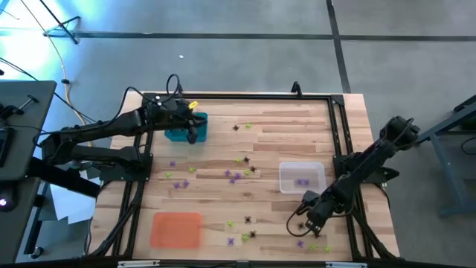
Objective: Sort Halloween decoration
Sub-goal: Put the black spider toy into the orange bin
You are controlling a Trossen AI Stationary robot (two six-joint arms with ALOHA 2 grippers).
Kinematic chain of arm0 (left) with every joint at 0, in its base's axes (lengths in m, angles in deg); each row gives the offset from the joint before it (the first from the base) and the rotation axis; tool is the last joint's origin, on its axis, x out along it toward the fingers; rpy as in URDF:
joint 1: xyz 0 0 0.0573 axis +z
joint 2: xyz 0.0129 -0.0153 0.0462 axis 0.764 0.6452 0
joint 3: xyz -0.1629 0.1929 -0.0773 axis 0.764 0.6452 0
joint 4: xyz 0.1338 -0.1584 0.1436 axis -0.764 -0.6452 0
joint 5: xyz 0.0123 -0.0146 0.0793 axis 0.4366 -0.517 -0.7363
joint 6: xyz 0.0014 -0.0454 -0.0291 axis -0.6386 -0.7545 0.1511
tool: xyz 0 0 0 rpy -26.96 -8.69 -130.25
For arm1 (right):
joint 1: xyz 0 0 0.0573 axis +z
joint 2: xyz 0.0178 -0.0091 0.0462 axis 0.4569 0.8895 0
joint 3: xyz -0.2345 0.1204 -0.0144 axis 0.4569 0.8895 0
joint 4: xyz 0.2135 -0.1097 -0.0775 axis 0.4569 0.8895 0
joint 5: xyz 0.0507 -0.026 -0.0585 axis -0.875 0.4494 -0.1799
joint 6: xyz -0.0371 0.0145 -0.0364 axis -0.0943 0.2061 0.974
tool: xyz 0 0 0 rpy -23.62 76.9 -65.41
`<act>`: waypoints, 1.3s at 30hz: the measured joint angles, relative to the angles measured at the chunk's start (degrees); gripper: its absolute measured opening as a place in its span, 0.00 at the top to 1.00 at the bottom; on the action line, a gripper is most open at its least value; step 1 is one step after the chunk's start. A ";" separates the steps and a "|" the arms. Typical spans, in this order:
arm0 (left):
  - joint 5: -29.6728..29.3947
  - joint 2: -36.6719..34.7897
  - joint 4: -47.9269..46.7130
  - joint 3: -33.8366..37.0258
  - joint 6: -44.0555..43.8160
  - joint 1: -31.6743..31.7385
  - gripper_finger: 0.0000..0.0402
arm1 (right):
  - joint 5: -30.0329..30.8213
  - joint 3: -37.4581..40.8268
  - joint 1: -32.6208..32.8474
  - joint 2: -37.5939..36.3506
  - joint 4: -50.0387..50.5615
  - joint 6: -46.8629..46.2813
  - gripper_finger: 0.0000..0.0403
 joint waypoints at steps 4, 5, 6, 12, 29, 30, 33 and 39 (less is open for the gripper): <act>-0.02 -0.02 0.17 0.00 -1.23 -1.84 0.87 | 3.99 0.00 0.94 0.02 2.25 0.38 0.55; -0.02 0.00 0.29 0.00 -1.27 -2.38 0.87 | 4.55 0.00 0.94 0.02 2.43 0.55 0.55; -0.02 0.00 0.38 0.00 -1.44 -2.86 0.87 | 4.66 0.00 0.94 0.02 2.52 0.57 0.55; -0.02 0.00 0.34 0.00 -2.70 -5.64 0.87 | 6.34 0.00 0.94 0.05 2.53 0.57 0.56; -0.35 -0.02 0.44 -0.09 -2.18 -8.07 0.87 | 5.02 -1.19 0.43 7.77 -0.19 0.37 0.56; -0.35 -0.02 0.37 -0.09 -2.18 -8.07 0.87 | 4.96 -1.60 0.37 7.81 0.22 0.69 0.57; -0.48 -0.02 0.38 -0.09 -2.16 -8.07 0.87 | 5.00 -2.46 0.37 7.89 1.29 1.31 0.63; -0.48 -0.02 0.38 -0.09 -2.14 -8.07 0.87 | 4.51 -2.97 0.37 7.92 1.85 1.25 0.84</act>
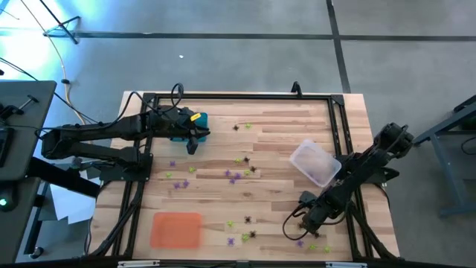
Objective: Sort Halloween decoration
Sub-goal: Put the black spider toy into the orange bin
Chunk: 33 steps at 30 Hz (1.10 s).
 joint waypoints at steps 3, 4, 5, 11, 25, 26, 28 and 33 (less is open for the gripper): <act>0.00 0.00 0.00 -0.02 0.00 0.00 0.87 | -0.63 -0.07 0.00 0.00 -0.54 0.12 0.96; 0.00 0.00 -0.02 -0.02 0.00 0.00 0.87 | -0.89 -0.09 0.00 0.00 -0.55 0.17 0.97; 0.00 0.00 0.00 -0.02 0.00 0.00 0.87 | -1.15 -0.09 0.00 -0.02 -0.55 0.17 0.98; 0.00 0.00 0.00 -0.03 -0.02 0.00 0.87 | -3.15 0.04 0.02 -1.95 -0.70 -0.02 0.98; 0.02 0.00 -0.04 -0.04 0.40 0.00 0.87 | 14.15 -0.03 -7.65 -15.27 -1.01 4.51 1.00; 0.02 0.00 -0.02 -0.04 0.89 0.00 0.87 | 14.73 -0.04 -9.19 -15.39 -1.76 6.56 1.00; 0.02 0.00 -0.02 -0.04 1.62 0.00 0.87 | 14.76 -0.04 -12.86 -15.25 -4.40 12.02 1.00; 0.10 0.00 -0.15 -0.04 2.01 0.00 0.87 | 12.59 -0.06 -22.65 -12.70 -19.20 27.11 1.00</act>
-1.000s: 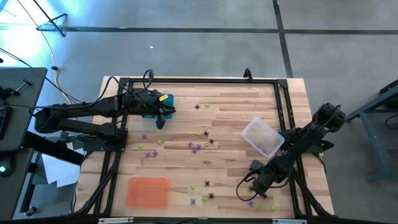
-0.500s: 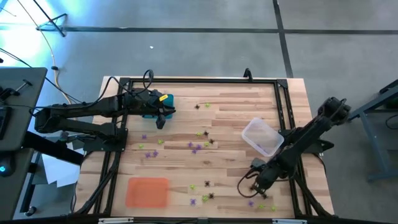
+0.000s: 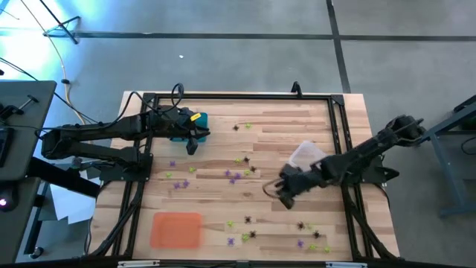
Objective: Sort Halloween decoration
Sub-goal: Put the black spider toy into the orange bin
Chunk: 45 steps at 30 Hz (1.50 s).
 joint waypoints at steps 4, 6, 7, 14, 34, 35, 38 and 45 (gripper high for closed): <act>1.97 -0.35 -0.82 -0.04 0.00 0.02 0.87 | -3.85 -0.07 -5.89 3.58 -13.38 9.12 1.00; 2.65 -0.44 -1.88 -0.04 -0.02 0.02 0.87 | -5.80 -0.14 -7.79 5.99 -18.48 11.82 1.00; 2.71 -0.44 -1.94 -0.04 -0.02 0.00 0.87 | -6.56 -0.86 -8.51 7.53 -19.73 13.09 1.00; 2.74 -0.48 -2.16 -0.04 -0.26 -0.12 0.87 | -9.75 -16.84 -9.58 20.46 -15.34 26.93 1.00; 1.72 -13.42 -2.95 -0.07 -7.32 -0.35 0.87 | -11.22 -58.01 -7.33 49.72 -9.40 48.01 1.00; 1.66 -13.62 -2.92 -0.07 -7.58 -0.35 0.87 | -11.21 -59.33 -7.08 50.97 -10.25 48.07 1.00; 1.58 -13.77 -2.77 -0.07 -7.61 -0.35 0.87 | -11.23 -62.87 -6.16 54.07 -11.03 48.94 1.00; -0.67 -13.75 -2.80 -0.07 -7.57 -0.28 0.87 | -11.23 -69.45 -4.12 60.57 -12.71 49.09 1.00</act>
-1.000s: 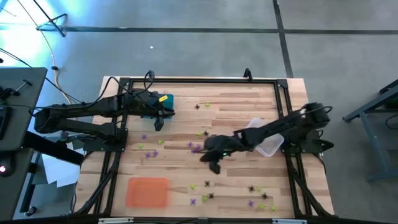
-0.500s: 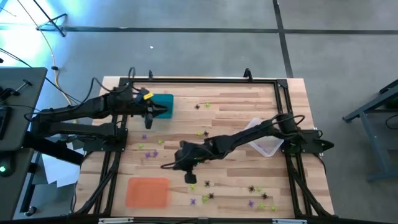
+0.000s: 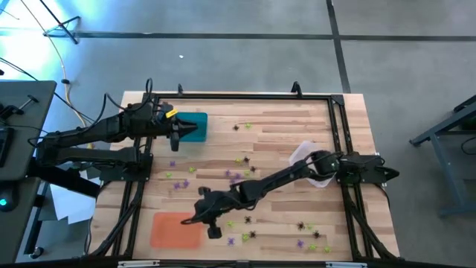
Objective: Sort Halloween decoration
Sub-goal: Put the black spider toy into the orange bin
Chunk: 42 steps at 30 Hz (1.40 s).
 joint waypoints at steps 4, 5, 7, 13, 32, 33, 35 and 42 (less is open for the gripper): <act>-0.71 0.00 -0.02 0.00 -0.02 0.00 0.87 | 0.00 -0.73 0.84 1.65 -1.42 -0.76 1.00; -0.71 0.00 0.00 0.00 -0.02 0.00 0.87 | 0.00 -0.73 1.01 1.91 -2.11 -1.24 1.00; -0.71 0.02 -0.02 0.01 -0.02 0.00 0.87 | 0.02 -0.73 1.32 2.28 -2.79 -1.32 1.00; -0.71 0.02 0.00 0.02 -0.02 0.00 0.87 | 0.37 -0.73 1.73 2.40 -3.16 -1.51 0.98; -0.30 0.02 -1.47 0.02 0.01 -0.02 0.87 | 4.00 -0.68 2.12 -3.61 11.33 -3.07 0.62; -0.29 0.02 -1.96 0.02 0.05 -0.02 0.87 | 6.18 -0.70 2.57 -4.93 16.22 -3.62 0.63; -0.29 0.02 -3.25 0.04 0.30 -0.02 0.87 | 11.10 -0.70 4.11 -7.24 27.36 -6.14 0.66; -0.27 0.02 -6.96 0.07 0.97 -0.04 0.87 | 14.61 -0.67 12.74 -11.17 67.45 -33.94 0.73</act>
